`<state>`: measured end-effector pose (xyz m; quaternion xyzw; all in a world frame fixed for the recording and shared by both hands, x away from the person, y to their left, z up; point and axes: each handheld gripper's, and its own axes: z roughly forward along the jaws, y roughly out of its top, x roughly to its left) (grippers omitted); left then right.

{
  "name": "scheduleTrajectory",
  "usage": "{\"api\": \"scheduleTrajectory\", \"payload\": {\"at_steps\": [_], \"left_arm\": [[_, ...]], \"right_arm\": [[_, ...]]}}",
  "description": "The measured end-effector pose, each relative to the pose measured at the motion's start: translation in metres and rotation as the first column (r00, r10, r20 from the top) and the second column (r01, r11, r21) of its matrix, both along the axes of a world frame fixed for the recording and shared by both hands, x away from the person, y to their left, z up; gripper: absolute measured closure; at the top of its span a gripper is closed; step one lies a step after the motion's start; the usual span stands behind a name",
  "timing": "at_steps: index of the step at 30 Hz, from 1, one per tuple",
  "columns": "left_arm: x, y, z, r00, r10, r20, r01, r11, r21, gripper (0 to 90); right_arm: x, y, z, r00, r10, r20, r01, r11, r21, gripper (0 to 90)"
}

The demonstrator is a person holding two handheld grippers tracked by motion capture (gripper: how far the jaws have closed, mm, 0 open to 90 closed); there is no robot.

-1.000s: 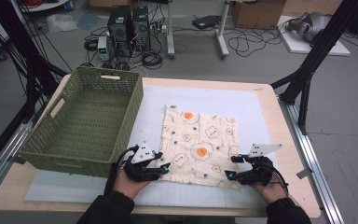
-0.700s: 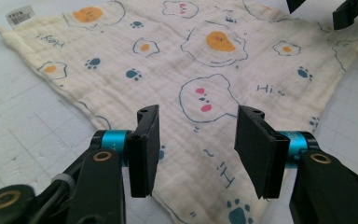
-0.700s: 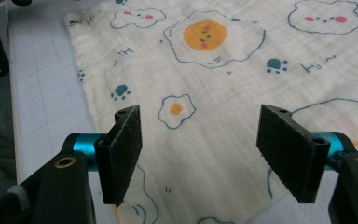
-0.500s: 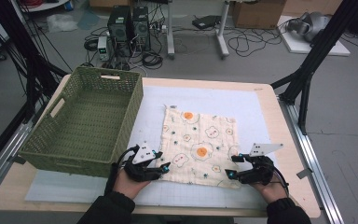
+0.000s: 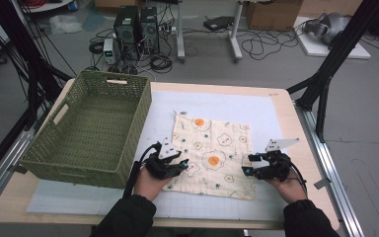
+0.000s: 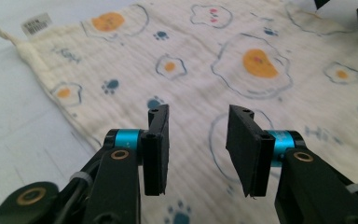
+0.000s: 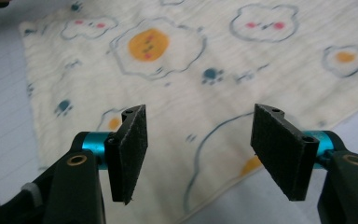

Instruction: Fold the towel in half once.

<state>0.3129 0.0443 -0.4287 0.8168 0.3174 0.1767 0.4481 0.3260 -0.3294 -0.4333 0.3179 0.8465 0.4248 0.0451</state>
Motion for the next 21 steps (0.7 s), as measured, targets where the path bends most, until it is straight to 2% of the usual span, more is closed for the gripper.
{"api": "scheduleTrajectory", "payload": {"at_steps": [3, 5, 7, 11, 13, 14, 15, 16, 18, 19, 21], "left_arm": [[0.013, -0.006, 0.007, 0.9996, 0.025, -0.013, -0.025, 0.9996, 0.010, 64.0], [0.022, -0.009, 0.013, 0.9988, 0.049, 0.002, -0.049, 0.9987, 0.014, 65.7], [0.031, -0.009, 0.018, 0.9960, 0.089, 0.014, -0.089, 0.9960, -0.007, 66.6], [0.047, -0.009, 0.015, 0.9886, 0.150, 0.003, -0.150, 0.9885, 0.017, 66.4], [0.055, -0.007, 0.010, 0.9809, 0.194, -0.002, -0.194, 0.9806, 0.027, 66.3], [0.059, -0.005, 0.008, 0.9757, 0.218, -0.023, -0.217, 0.9759, 0.022, 66.8], [0.061, -0.004, 0.007, 0.9724, 0.232, -0.023, -0.232, 0.9724, 0.030, 67.4], [0.063, -0.002, 0.005, 0.9662, 0.257, -0.014, -0.256, 0.9651, 0.054, 68.0], [0.068, 0.001, 0.001, 0.9580, 0.284, -0.040, -0.281, 0.9574, 0.068, 68.2], [0.070, 0.003, -0.002, 0.9495, 0.311, -0.041, -0.307, 0.9482, 0.081, 68.1], [0.074, 0.006, -0.005, 0.9418, 0.332, -0.055, -0.328, 0.9419, 0.074, 67.8]], "right_arm": [[0.018, -0.003, 0.009, 0.9998, -0.019, 0.008, 0.019, 0.9996, -0.023, 36.6], [0.031, -0.006, 0.019, 0.9992, -0.033, 0.023, 0.034, 0.9987, -0.039, 37.1], [0.041, -0.008, 0.027, 0.9985, -0.043, 0.033, 0.044, 0.9985, -0.032, 38.2], [0.063, -0.010, 0.033, 0.9959, -0.077, 0.049, 0.079, 0.9957, -0.049, 42.6], [0.071, -0.011, 0.028, 0.9936, -0.106, 0.040, 0.107, 0.9933, -0.042, 43.6], [0.075, -0.011, 0.023, 0.9930, -0.116, 0.021, 0.117, 0.9918, -0.051, 44.3], [0.077, -0.009, 0.018, 0.9929, -0.118, 0.012, 0.119, 0.9909, -0.063, 46.2], [0.078, -0.008, 0.016, 0.9929, -0.118, 0.020, 0.119, 0.9904, -0.071, 47.4], [0.080, -0.007, 0.011, 0.9911, -0.131, 0.023, 0.132, 0.9889, -0.067, 48.8], [0.082, -0.006, 0.008, 0.9904, -0.138, 0.014, 0.138, 0.9883, -0.064, 49.9], [0.085, -0.003, 0.003, 0.9869, -0.161, 0.010, 0.162, 0.9827, -0.091, 51.7]]}}
